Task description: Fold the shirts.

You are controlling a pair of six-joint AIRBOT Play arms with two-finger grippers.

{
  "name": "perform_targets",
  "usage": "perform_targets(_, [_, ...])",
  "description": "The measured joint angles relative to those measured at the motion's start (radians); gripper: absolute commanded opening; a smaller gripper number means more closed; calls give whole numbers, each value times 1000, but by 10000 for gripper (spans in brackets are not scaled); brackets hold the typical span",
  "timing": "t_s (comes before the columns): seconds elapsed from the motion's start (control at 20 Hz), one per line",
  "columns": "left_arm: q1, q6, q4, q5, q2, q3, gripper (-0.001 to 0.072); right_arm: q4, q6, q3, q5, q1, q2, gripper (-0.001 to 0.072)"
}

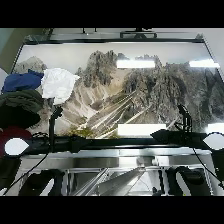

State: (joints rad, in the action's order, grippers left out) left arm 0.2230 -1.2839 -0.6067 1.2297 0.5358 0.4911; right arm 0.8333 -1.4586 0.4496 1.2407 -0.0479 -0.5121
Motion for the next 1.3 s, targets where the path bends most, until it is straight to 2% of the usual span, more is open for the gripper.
perform_targets(0.7, [-3,5,-1,-4,0,5,9,0,0,0,0,0,0,23])
perform_targets(1.05, [-62,24,6,-26,1,38,9,0,0,0,0,0,0,23])
perform_targets(1.3, [-120,23,7,-127,1,42,8,-3,0,0,-29,0,0,24])
